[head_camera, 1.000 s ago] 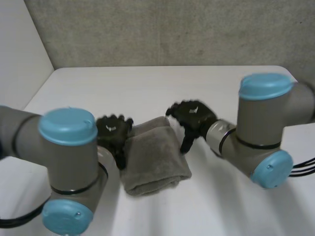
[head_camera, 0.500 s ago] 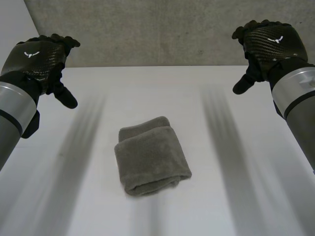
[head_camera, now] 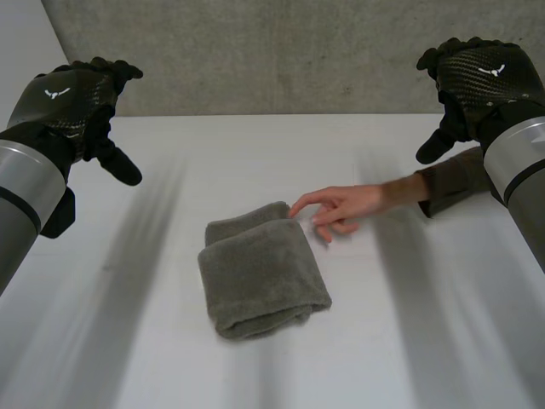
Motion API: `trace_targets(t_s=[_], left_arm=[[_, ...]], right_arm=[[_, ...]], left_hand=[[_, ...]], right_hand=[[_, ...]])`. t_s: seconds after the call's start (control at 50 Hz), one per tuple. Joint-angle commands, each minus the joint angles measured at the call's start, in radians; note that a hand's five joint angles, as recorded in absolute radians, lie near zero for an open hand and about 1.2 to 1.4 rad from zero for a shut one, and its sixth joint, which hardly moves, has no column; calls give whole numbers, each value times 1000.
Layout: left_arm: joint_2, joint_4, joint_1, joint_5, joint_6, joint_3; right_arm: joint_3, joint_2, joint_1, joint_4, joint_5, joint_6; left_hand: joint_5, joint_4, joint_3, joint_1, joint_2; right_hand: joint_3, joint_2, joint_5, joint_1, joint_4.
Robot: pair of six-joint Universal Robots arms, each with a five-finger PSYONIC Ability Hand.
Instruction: Fold the towel.
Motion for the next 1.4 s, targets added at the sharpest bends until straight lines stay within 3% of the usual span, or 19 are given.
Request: trace_targets(t_s=[0.02,1.4], left_arm=[[-10,11,0,-4,0,17],[-18,62,1,-8,-37,-90]], right_arm=[[8,8,4,2,1,-1],[23,20,17,0,-2,-13]], left_hand=[[-16,2,0,1,3],[-19,-1,-3,-2,0]], right_hand=[[-35,-48,-58,-49,-55],[-35,-48,-58,-49,-55]])
